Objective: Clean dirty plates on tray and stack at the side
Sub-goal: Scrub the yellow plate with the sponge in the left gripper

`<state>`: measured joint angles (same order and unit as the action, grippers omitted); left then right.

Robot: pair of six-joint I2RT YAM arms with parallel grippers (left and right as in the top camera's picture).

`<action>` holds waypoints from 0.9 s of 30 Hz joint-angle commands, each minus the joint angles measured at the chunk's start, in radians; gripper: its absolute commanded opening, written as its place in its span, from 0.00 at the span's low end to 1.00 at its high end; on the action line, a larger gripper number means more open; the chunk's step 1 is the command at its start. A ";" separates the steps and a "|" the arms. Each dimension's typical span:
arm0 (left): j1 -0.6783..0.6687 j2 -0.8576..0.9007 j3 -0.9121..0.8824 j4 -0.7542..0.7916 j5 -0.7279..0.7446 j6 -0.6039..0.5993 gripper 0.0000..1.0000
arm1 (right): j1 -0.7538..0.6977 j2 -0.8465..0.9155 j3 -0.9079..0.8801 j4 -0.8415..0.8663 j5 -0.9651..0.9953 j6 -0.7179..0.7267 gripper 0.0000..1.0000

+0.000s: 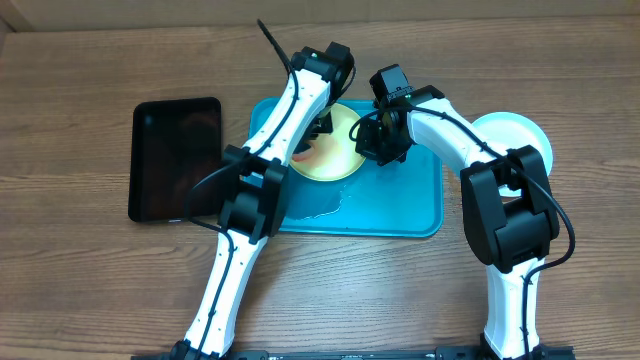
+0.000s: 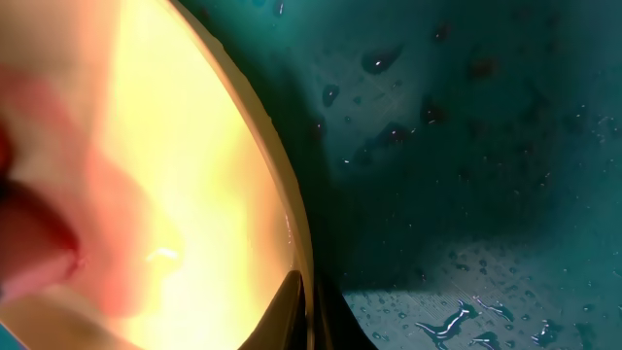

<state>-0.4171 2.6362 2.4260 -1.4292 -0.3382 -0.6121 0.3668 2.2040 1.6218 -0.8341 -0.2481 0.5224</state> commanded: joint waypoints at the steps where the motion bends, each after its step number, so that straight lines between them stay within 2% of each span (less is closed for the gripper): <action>1: 0.029 0.047 -0.016 0.002 -0.094 -0.013 0.04 | 0.004 0.039 -0.005 -0.024 0.026 -0.029 0.04; 5: 0.025 0.047 -0.016 0.075 0.148 0.331 0.04 | 0.004 0.039 -0.005 -0.024 0.024 -0.033 0.04; 10: 0.024 0.047 -0.016 0.113 0.656 0.772 0.04 | 0.004 0.039 -0.005 -0.028 0.006 -0.059 0.04; 14: 0.024 0.047 -0.016 0.101 0.883 0.928 0.04 | 0.004 0.039 -0.005 -0.032 0.006 -0.060 0.04; 17: 0.024 0.047 -0.016 0.093 0.923 0.965 0.04 | 0.004 0.039 -0.005 -0.031 0.006 -0.060 0.04; 22: 0.024 0.047 -0.016 0.101 0.892 0.949 0.04 | 0.004 0.039 -0.005 -0.031 0.006 -0.060 0.04; 24: 0.025 0.047 -0.016 0.132 0.789 0.835 0.04 | 0.004 0.039 -0.005 -0.032 0.007 -0.060 0.04; 27: 0.024 0.047 -0.016 0.182 0.511 0.589 0.04 | 0.004 0.039 -0.005 -0.032 0.006 -0.060 0.04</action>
<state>-0.3870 2.6530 2.4241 -1.2869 0.4278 0.1875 0.3592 2.2040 1.6234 -0.8551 -0.2535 0.4969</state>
